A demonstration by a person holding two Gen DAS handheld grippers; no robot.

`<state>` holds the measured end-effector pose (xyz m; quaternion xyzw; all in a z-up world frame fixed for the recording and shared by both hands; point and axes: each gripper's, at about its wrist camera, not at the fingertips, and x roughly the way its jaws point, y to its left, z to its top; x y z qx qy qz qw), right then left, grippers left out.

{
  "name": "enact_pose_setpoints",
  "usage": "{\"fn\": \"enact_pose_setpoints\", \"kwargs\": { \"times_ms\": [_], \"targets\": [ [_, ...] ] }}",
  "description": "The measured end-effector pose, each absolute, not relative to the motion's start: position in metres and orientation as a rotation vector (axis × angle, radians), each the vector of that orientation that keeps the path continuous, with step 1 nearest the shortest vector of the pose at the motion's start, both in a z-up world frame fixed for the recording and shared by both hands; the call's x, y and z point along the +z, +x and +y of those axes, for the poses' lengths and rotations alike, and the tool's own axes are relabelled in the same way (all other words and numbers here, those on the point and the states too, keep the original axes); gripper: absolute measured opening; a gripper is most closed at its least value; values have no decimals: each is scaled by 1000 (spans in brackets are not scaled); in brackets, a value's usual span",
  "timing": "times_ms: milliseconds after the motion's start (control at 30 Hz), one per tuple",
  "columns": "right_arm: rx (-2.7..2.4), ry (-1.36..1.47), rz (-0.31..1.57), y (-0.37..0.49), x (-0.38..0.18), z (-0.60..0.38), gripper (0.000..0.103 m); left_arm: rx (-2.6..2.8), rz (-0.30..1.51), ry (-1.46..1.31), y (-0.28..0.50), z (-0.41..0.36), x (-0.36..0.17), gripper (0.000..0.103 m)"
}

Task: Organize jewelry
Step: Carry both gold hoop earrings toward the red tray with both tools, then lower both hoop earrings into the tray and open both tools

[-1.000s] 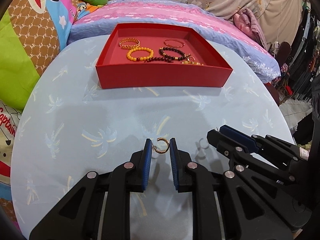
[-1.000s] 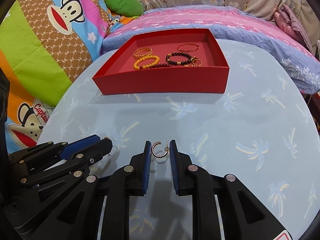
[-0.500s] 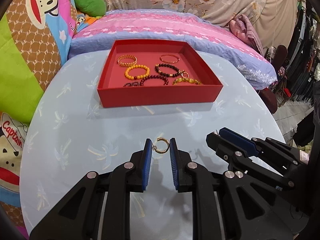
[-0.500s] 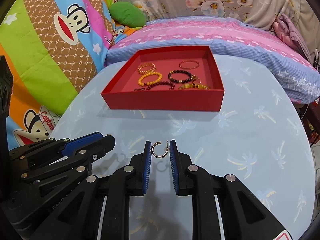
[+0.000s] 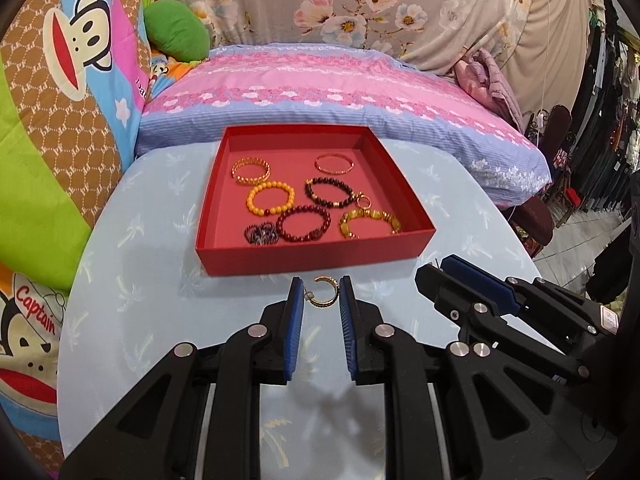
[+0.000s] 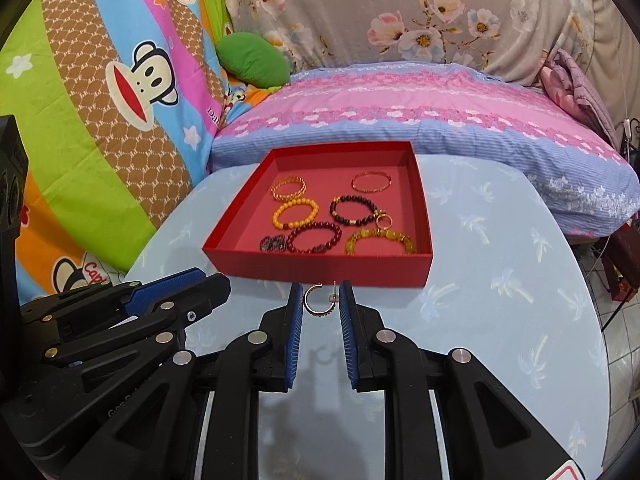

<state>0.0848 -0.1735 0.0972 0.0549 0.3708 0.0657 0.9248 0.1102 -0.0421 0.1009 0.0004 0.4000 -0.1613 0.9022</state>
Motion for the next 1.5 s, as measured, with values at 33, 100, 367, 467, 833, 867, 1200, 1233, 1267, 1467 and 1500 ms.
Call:
{"fn": "enact_pose_setpoints", "kwargs": {
  "times_ms": [33,100,367,467,833,867,1200,1233,1267,1467,1500],
  "targets": [
    [132,115,755,87,99,-175,18,-333,823,0,112,-43,103,18],
    [129,115,747,91,103,-177,18,-333,815,0,117,-45,106,18],
    [116,111,714,116,115,-181,18,-332,784,7,138,-51,119,18],
    [112,104,703,126,120,-182,18,-331,772,10,148,-54,122,18],
    [108,113,701,166,120,-189,18,-333,766,11,190,-60,122,18],
    [108,112,702,170,119,-189,18,-333,767,11,194,-61,121,18],
    [105,111,719,206,108,-192,18,-336,781,13,229,-64,109,18],
    [105,113,721,210,106,-193,18,-337,783,13,232,-64,108,18],
    [103,116,722,214,106,-194,18,-338,785,12,235,-64,106,18],
    [102,133,737,237,97,-195,18,-331,797,13,258,-67,98,18],
    [102,134,741,241,96,-195,18,-328,797,16,262,-67,96,18]
  ]
}}
